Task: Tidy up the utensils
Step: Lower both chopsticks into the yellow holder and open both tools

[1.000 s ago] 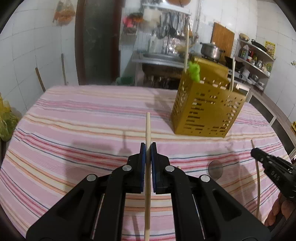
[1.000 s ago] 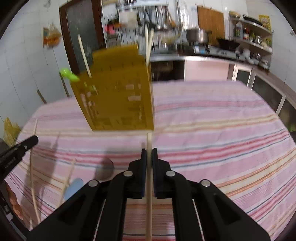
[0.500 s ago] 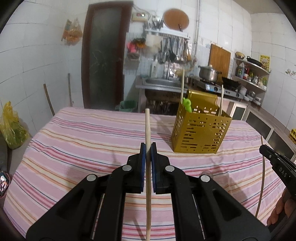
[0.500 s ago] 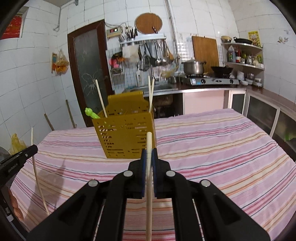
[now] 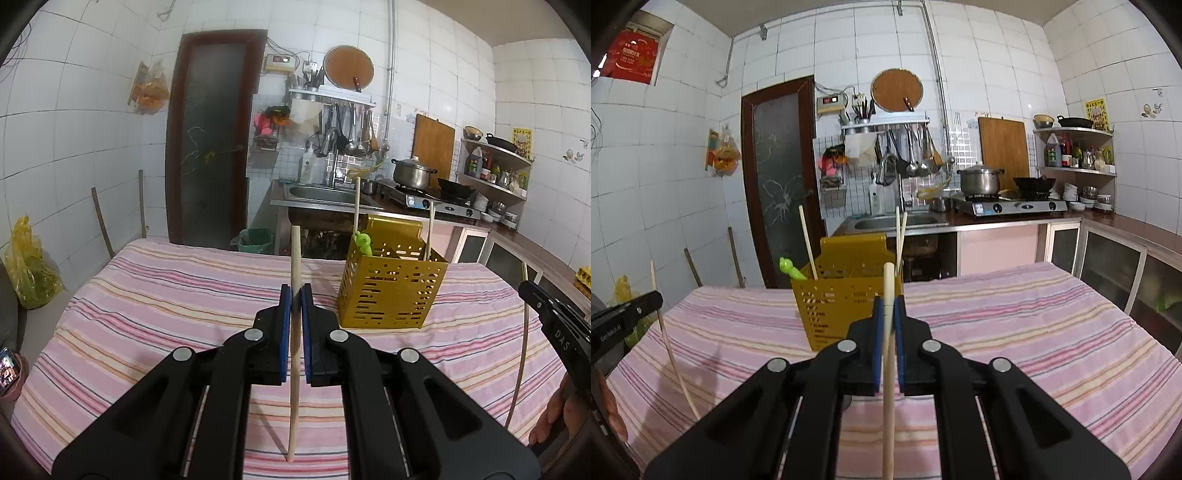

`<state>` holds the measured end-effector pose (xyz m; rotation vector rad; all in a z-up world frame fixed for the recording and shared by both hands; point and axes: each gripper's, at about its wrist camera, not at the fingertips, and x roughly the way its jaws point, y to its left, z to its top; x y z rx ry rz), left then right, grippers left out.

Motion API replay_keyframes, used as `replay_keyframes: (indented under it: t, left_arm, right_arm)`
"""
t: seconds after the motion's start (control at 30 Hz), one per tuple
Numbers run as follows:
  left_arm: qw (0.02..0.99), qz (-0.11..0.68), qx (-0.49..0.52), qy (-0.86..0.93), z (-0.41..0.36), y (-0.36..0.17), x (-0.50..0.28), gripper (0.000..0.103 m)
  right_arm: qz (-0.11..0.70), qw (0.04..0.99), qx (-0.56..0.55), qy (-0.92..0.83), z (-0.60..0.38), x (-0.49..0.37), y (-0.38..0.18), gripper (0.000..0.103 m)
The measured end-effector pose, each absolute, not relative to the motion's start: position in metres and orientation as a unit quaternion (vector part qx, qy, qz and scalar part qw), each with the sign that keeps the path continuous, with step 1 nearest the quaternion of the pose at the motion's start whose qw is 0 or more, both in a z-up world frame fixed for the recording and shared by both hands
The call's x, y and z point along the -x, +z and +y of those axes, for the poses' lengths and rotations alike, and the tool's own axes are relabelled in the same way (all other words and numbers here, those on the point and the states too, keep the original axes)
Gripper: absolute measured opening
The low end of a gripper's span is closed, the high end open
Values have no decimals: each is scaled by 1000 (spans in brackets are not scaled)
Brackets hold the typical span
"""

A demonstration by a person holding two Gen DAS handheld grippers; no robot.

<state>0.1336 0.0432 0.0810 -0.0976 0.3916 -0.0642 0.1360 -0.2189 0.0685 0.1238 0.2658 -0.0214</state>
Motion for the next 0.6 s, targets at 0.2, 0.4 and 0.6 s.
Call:
replay_keyframes:
  t: [0.2,0.4,0.6]
  left_arm:
    - [981,185,48,-38,38,87,-135,4]
    - [982,173,46,-54,25,99,-139,4]
    - [984,160,44,-69,10,112,-146,4]
  right_arm:
    - [119,991,-67,-8,-228,-143,75,6]
    - [115,990,-77,-6,-236,-154,81,6]
    - [110,991,-72,-4,-238,-167,87,6]
